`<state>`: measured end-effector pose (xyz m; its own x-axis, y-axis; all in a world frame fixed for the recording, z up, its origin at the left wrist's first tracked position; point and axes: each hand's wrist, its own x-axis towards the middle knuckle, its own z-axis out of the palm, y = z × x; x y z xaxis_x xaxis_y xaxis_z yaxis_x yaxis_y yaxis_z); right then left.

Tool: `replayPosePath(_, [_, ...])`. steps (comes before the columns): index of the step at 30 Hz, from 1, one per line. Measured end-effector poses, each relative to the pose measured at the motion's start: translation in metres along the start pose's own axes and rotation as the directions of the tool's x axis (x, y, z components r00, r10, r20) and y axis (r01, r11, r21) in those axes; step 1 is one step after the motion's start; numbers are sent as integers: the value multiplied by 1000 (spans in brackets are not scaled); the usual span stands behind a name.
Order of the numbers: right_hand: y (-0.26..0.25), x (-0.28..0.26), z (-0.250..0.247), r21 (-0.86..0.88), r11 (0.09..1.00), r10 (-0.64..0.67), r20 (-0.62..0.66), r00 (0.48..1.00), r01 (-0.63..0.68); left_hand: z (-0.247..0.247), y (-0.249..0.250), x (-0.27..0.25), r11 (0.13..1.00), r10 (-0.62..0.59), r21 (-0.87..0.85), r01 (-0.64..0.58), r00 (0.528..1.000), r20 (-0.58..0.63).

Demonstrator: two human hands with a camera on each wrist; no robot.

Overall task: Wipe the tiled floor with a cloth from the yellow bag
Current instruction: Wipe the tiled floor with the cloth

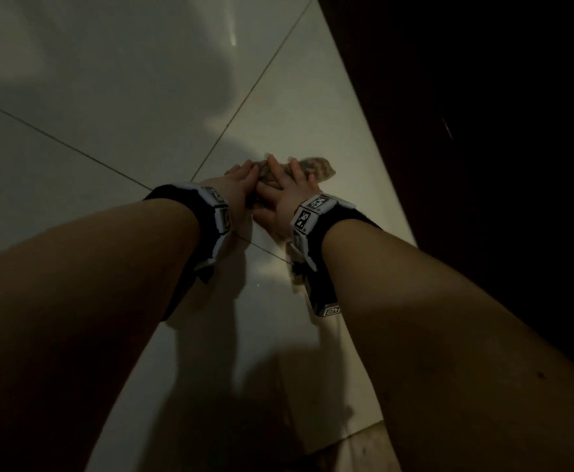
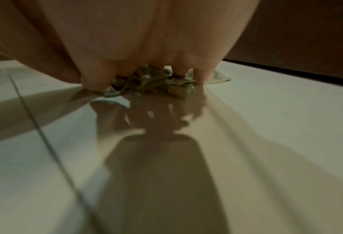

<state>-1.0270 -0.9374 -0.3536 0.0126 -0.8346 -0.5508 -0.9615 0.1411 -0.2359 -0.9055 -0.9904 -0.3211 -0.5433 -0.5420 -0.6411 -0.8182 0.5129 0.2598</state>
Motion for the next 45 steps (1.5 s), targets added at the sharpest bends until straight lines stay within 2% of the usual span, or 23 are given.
replayPosePath(7, [17,-70,33,2,995,102,16,995,-102,34,39,-23,983,149,97,-158,985,89])
replayPosePath(14, [3,-168,95,-113,991,86,89,992,-76,101,55,-86,929,284,156,-337,916,284])
replayPosePath(21, [-25,-232,135,-225,974,24,223,974,28,139,54,-147,879,299,223,-421,851,431])
replayPosePath(24, [-31,-240,134,-260,964,14,284,959,63,144,49,-159,875,315,230,-426,861,399])
replayPosePath(26, [-32,-244,127,-274,959,6,270,963,71,145,44,-159,873,304,259,-412,878,370])
replayPosePath(29, [-32,-246,123,-259,961,-46,193,980,97,144,37,-161,835,258,350,-425,864,433])
replayPosePath(30, [-34,-245,122,-218,974,-20,173,985,58,145,35,-162,826,253,364,-430,861,442])
replayPosePath(32, [-41,-243,118,-58,992,119,148,982,-111,148,33,-167,809,257,382,-447,853,455])
replayPosePath(34, [-46,-236,117,37,985,160,174,972,-169,150,30,-169,788,285,380,-484,835,471])
replayPosePath(36, [-50,-230,112,36,985,159,204,966,-170,146,23,-169,809,311,346,-474,846,432])
replayPosePath(41, [-73,-214,102,-8,987,152,334,930,-158,134,-9,-165,878,270,347,-330,939,211])
replayPosePath(43, [-95,-208,103,-31,995,100,409,907,-96,138,-27,-161,924,207,312,-221,975,76])
replayPosePath(45, [-122,-203,110,-55,998,19,469,883,8,144,-45,-161,955,99,277,-104,995,35])
